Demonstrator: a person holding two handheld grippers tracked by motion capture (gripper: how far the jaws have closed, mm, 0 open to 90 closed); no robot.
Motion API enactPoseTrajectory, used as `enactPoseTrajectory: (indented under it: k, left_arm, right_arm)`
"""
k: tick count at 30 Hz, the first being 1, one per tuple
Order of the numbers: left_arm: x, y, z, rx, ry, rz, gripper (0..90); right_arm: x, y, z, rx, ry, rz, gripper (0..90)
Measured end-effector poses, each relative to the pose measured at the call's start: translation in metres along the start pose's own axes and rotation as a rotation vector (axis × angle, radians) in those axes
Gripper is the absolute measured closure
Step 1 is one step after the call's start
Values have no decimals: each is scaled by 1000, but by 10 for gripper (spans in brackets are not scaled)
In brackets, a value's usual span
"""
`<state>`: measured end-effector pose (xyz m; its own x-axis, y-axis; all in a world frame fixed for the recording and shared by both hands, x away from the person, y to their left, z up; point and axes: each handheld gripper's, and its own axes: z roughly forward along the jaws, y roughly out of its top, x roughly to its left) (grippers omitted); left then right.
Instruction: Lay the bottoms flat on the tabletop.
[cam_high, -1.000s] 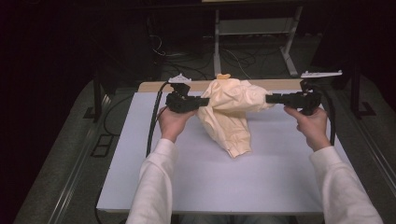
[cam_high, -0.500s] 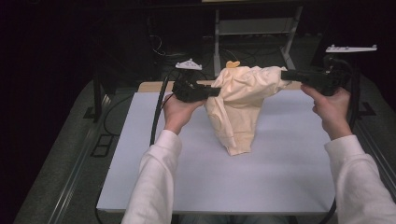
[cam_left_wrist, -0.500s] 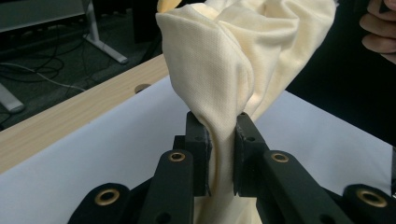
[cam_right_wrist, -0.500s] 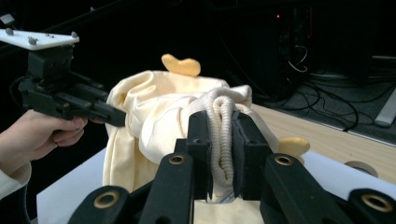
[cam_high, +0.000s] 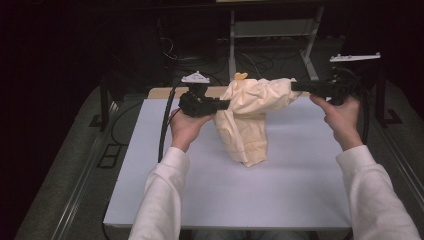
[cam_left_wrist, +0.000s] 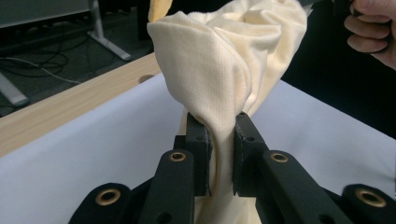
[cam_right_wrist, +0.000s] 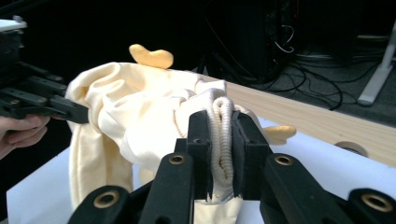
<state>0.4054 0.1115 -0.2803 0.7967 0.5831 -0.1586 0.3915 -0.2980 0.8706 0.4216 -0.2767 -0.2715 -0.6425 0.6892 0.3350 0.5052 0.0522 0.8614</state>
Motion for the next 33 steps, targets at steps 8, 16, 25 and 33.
enactPoseTrajectory:
  k: [8, 16, 25, 33]
  left_arm:
    - [6, 3, -22, -32, 33, -6, 791]
    - [4, -20, 6, 52, 13, 1, 793]
    - [-8, -31, 35, 29, -35, -40, 794]
    - [-25, -33, 53, 47, -73, -14, 794]
  right_arm:
    - [3, 1, 24, 8, 30, 12, 772]
    - [-16, -32, 53, 120, -14, 120, 397]
    - [-13, -50, 60, 162, 15, 141, 137]
    - [3, -45, 61, 127, 97, 148, 123]
